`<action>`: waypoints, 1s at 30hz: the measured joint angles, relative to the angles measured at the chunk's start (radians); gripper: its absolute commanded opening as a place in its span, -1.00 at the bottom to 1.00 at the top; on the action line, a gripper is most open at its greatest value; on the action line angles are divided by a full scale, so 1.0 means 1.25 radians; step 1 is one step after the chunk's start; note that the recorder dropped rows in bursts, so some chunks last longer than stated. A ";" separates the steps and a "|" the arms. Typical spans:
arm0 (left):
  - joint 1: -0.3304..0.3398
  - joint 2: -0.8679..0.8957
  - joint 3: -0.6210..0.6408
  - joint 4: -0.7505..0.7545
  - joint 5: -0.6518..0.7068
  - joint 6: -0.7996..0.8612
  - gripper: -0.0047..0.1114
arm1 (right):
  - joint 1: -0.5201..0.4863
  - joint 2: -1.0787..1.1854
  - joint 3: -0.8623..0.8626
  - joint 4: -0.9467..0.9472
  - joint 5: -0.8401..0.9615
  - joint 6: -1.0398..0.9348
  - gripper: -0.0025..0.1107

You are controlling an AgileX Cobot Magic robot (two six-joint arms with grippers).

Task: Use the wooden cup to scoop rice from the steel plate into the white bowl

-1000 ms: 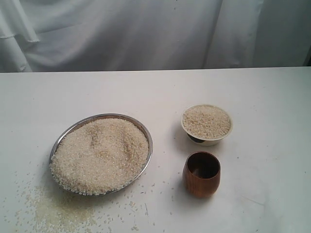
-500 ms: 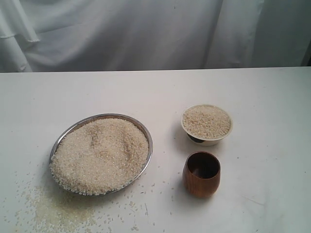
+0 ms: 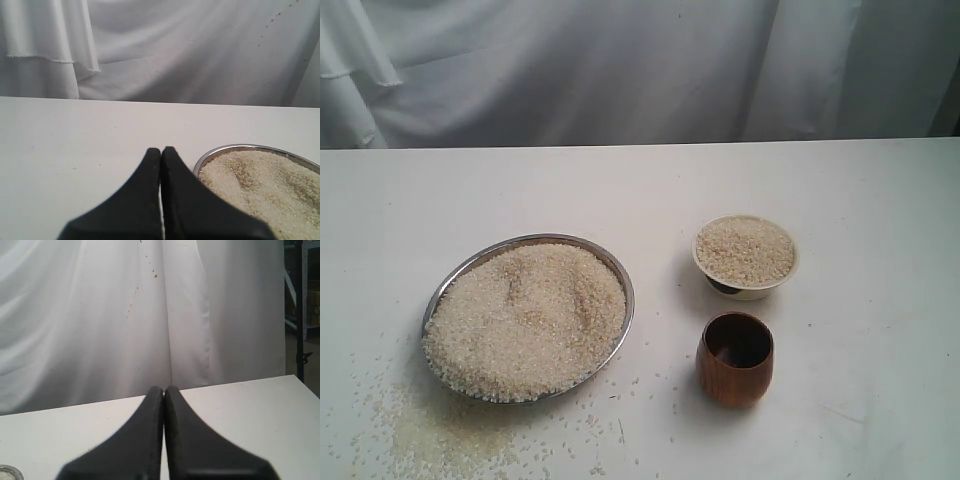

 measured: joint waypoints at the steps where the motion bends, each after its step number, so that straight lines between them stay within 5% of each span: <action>1: 0.000 0.000 0.000 0.000 0.000 0.000 -0.92 | 0.000 0.000 0.005 0.000 0.000 0.000 -0.96; 6: 0.000 0.000 0.000 0.000 0.000 0.000 -0.92 | -0.007 -0.028 0.071 0.008 0.000 0.000 -0.96; 16: 0.000 0.000 0.000 0.000 0.000 0.000 -0.92 | -0.143 -0.157 0.173 0.024 0.043 0.002 -0.96; 30: 0.000 0.000 0.000 0.000 0.000 0.000 -0.92 | -0.074 -0.164 0.175 0.000 0.164 0.002 -0.96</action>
